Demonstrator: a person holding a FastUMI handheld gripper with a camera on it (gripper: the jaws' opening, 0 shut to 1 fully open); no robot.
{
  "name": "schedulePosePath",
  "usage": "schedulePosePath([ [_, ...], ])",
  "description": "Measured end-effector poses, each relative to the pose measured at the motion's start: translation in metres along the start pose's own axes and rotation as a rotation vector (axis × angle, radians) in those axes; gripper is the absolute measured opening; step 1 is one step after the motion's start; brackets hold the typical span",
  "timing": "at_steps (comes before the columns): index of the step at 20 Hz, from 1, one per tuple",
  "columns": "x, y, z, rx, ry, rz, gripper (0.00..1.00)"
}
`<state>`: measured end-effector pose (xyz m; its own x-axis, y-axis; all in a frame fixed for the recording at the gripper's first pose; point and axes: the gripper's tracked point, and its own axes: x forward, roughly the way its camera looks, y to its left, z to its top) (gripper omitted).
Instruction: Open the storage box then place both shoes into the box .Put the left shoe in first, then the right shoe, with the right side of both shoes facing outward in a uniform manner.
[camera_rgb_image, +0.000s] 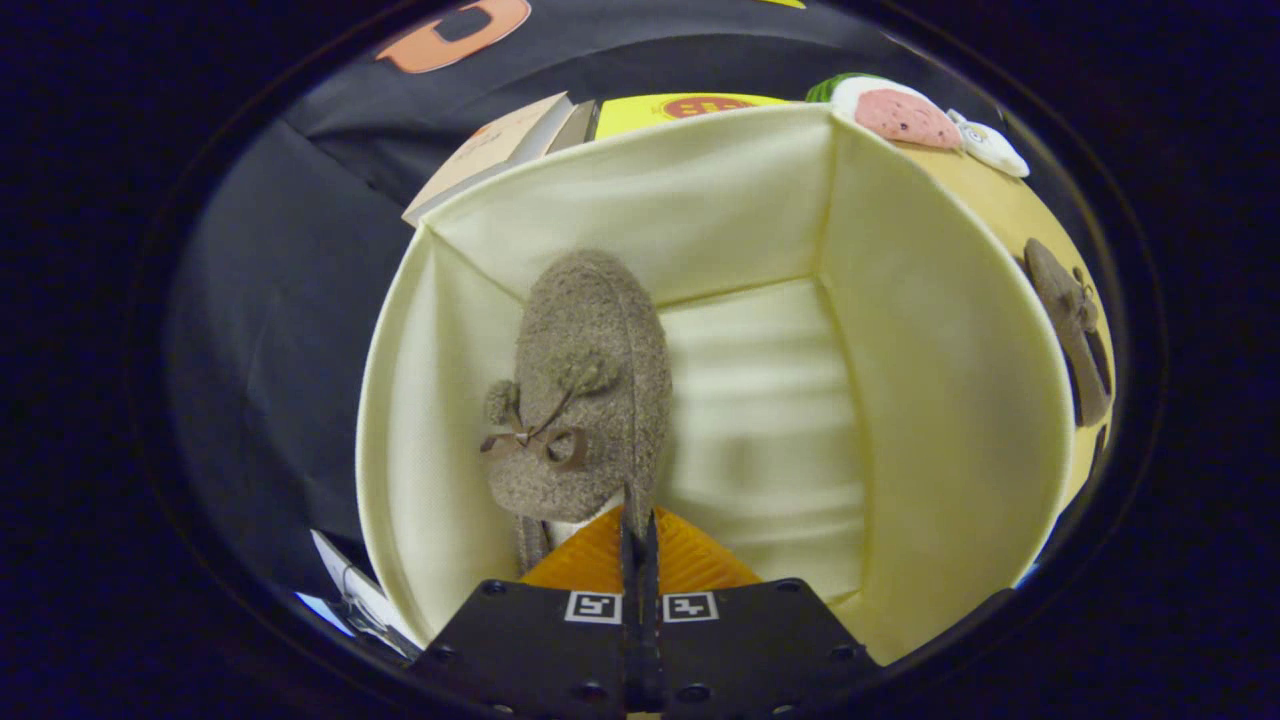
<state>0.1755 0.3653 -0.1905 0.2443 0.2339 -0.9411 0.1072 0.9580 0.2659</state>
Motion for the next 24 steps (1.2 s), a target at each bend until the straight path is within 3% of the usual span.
schedulePosePath([
  [4,-0.007,-0.002,-0.002,-0.05,0.024,0.036,0.01],
  [6,-0.02,-0.002,0.0,-0.099,0.015,0.07,0.12],
  [7,-0.03,-0.003,0.003,-0.138,-0.006,0.078,0.13],
  [8,-0.04,-0.007,0.008,-0.173,-0.037,0.077,0.26],
  [14,-0.132,-0.037,0.032,-0.299,-0.186,0.107,0.56],
  [17,-0.164,-0.079,0.046,-0.311,-0.249,0.079,0.79],
  [20,-0.181,-0.141,0.062,-0.302,-0.289,0.005,0.82],
  [22,-0.184,-0.19,0.07,-0.273,-0.301,-0.065,0.95],
  [24,-0.183,-0.232,0.075,-0.246,-0.305,-0.115,0.96],
])
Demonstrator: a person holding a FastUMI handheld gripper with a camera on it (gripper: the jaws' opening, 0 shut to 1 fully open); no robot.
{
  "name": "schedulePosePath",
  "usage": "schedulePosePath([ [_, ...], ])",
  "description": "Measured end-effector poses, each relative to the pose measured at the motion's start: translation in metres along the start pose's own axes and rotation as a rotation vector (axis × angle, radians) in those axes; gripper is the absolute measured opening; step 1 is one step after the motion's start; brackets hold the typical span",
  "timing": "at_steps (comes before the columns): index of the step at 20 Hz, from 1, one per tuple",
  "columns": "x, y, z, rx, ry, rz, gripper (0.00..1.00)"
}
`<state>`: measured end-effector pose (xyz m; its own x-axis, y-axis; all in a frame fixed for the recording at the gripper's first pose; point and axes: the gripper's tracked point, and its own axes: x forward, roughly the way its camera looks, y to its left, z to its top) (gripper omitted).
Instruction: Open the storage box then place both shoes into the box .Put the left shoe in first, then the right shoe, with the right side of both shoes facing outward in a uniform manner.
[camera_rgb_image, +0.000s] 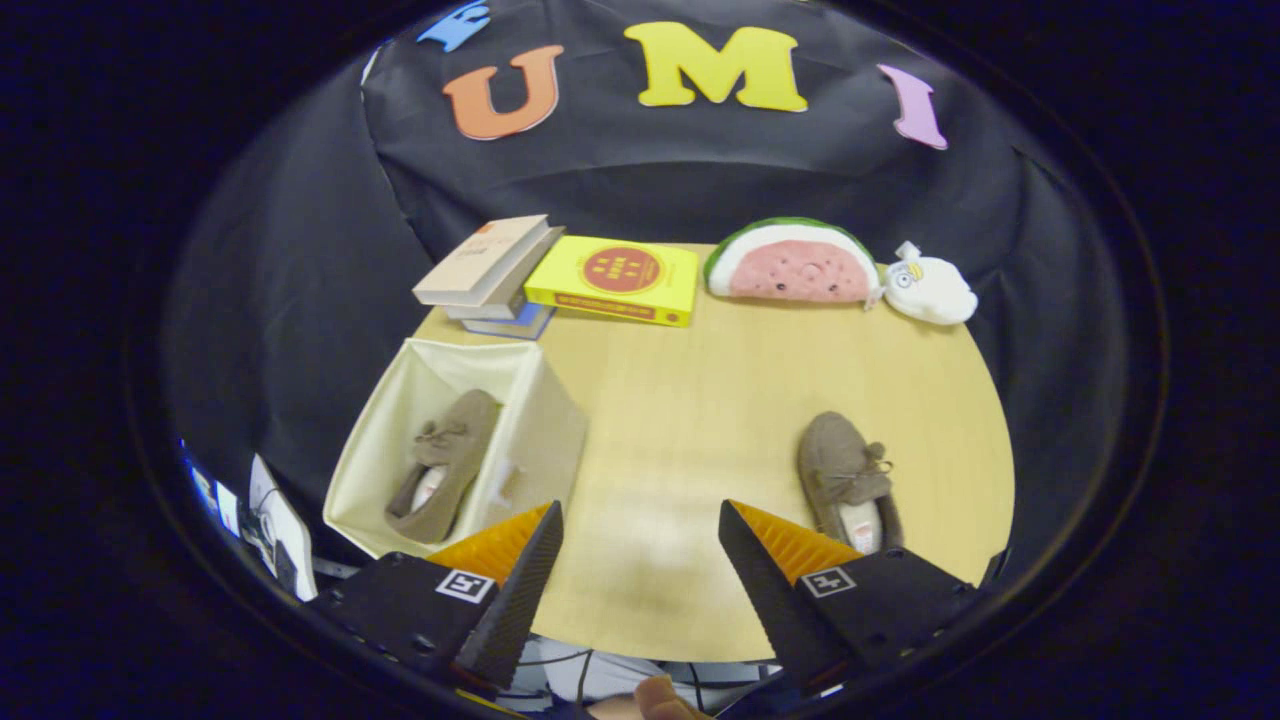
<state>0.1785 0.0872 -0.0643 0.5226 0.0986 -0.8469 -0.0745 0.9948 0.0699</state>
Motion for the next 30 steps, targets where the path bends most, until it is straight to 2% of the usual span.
schedulePosePath([
  [3,0.013,-0.067,-0.012,0.004,0.018,-0.12,0.98],
  [6,0.029,-0.13,-0.024,-0.049,0.043,-0.24,0.97],
  [9,0.046,-0.173,-0.04,-0.014,0.089,-0.287,0.97],
  [13,0.073,-0.23,-0.066,0.033,0.158,-0.403,0.96],
  [15,0.084,-0.253,-0.067,0.041,0.153,-0.475,0.95],
  [16,0.089,-0.258,-0.065,0.038,0.139,-0.479,0.94],
  [17,0.096,-0.252,-0.067,0.044,0.142,-0.445,0.92],
  [23,0.116,-0.226,-0.069,0.015,0.156,-0.288,0.41],
  [24,0.116,-0.227,-0.067,0.022,0.146,-0.287,0.13],
  [25,0.118,-0.229,-0.069,0.026,0.147,-0.292,0.13],
  [27,0.117,-0.228,-0.069,0.074,0.12,-0.28,0.02],
  [30,0.111,-0.228,-0.069,0.184,0.07,-0.27,0.02],
])
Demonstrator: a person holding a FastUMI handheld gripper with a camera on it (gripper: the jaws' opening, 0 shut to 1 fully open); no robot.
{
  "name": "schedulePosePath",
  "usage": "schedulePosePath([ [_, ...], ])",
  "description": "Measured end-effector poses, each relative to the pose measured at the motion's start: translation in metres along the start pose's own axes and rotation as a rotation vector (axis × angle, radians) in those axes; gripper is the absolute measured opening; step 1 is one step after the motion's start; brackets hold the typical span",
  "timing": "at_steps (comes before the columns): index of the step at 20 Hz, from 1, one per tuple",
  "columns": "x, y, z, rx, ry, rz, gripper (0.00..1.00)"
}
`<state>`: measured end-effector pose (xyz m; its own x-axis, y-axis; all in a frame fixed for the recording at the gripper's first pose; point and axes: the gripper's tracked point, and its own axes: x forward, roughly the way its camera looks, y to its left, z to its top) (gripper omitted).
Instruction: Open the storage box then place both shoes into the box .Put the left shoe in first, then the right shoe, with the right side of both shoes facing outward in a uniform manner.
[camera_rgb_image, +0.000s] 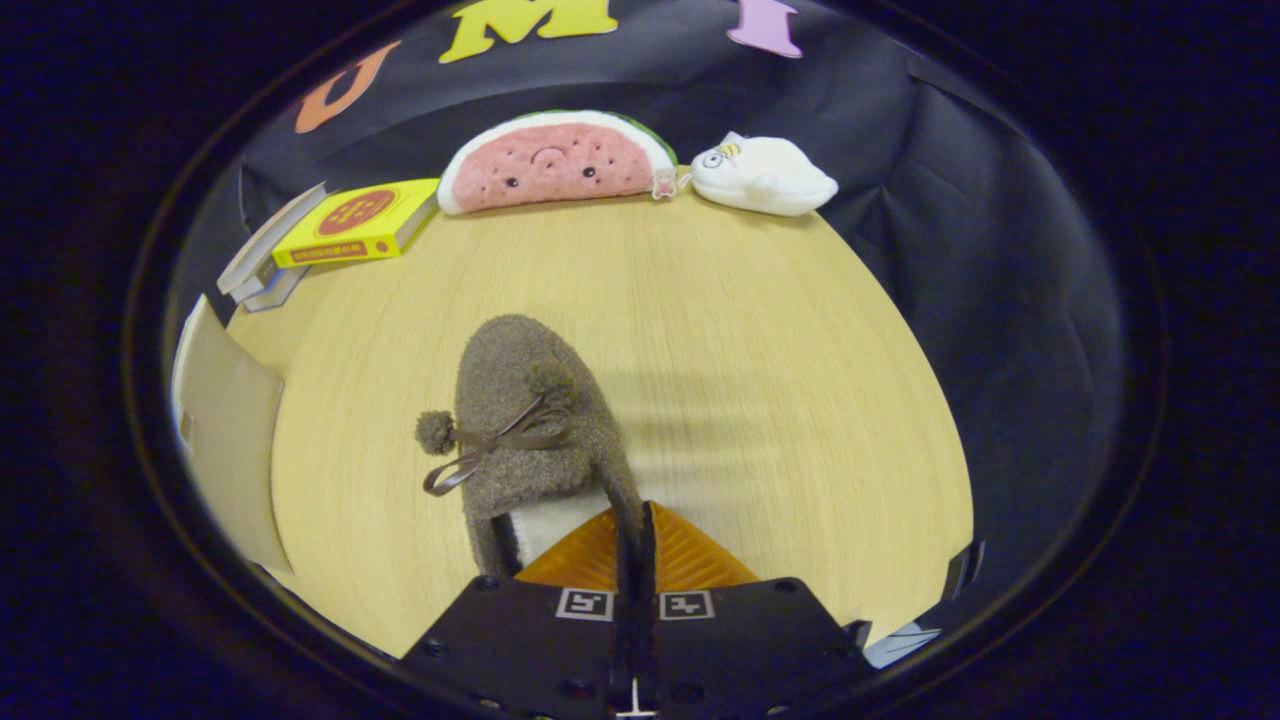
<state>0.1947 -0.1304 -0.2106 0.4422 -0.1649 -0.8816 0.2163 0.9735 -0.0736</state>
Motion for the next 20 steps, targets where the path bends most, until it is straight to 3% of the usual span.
schedulePosePath([
  [6,-0.037,0.016,0.003,0.193,-0.033,0.135,0.02],
  [11,-0.095,0.038,0.012,0.198,-0.101,0.181,0.02],
  [20,-0.188,0.148,0.031,0.112,-0.218,0.316,0.02],
])
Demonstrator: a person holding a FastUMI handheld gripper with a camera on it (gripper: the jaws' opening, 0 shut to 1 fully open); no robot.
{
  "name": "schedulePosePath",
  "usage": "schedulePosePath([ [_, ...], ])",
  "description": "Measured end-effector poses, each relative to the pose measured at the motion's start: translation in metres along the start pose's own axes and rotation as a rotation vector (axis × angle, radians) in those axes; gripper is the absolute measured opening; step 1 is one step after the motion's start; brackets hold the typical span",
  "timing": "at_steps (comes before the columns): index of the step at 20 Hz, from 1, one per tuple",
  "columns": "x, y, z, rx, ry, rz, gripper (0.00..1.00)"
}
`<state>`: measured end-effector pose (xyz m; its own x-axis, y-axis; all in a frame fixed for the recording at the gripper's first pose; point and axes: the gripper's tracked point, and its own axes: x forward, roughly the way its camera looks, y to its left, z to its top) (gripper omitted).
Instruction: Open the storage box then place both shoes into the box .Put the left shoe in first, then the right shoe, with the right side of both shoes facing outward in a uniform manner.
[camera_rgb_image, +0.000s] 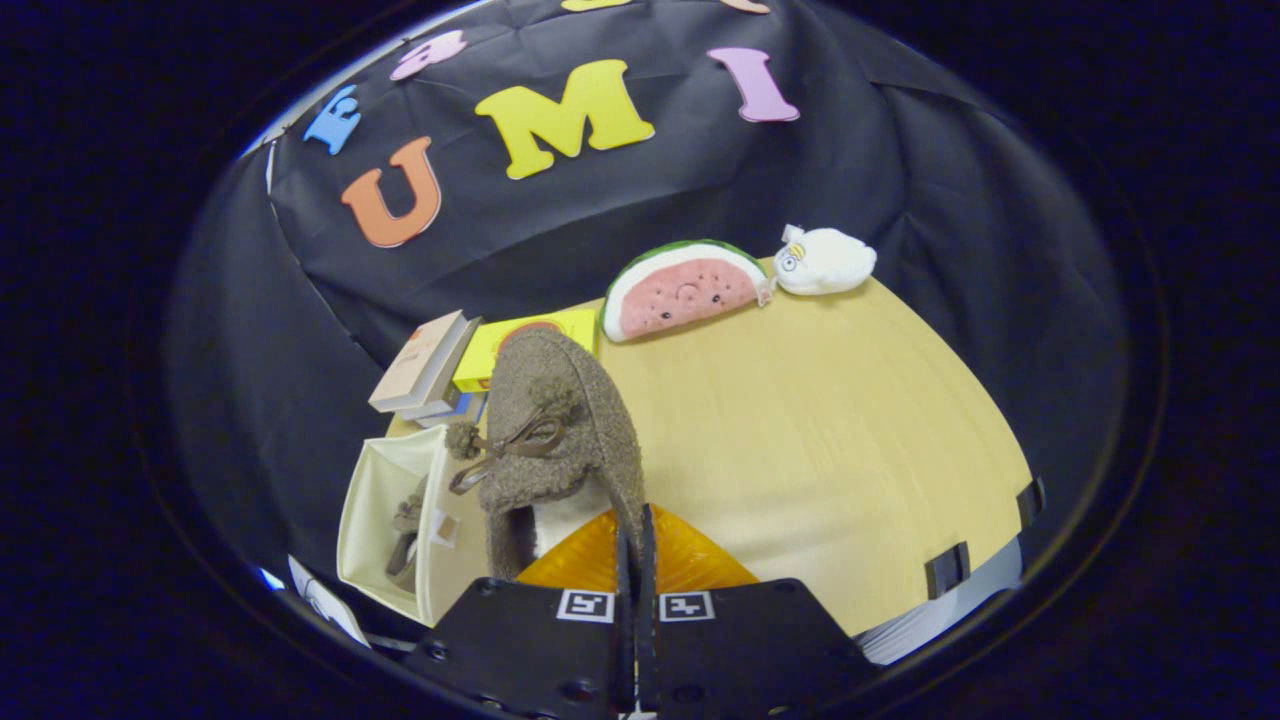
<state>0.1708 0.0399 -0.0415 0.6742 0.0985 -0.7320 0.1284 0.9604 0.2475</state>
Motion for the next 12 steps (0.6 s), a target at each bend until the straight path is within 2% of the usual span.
schedulePosePath([
  [6,-0.002,0.106,-0.016,-0.085,0.001,0.07,0.02],
  [10,0.007,0.168,-0.034,-0.034,0.004,0.13,0.02],
  [12,0.017,0.184,-0.036,-0.001,-0.027,0.131,0.02],
])
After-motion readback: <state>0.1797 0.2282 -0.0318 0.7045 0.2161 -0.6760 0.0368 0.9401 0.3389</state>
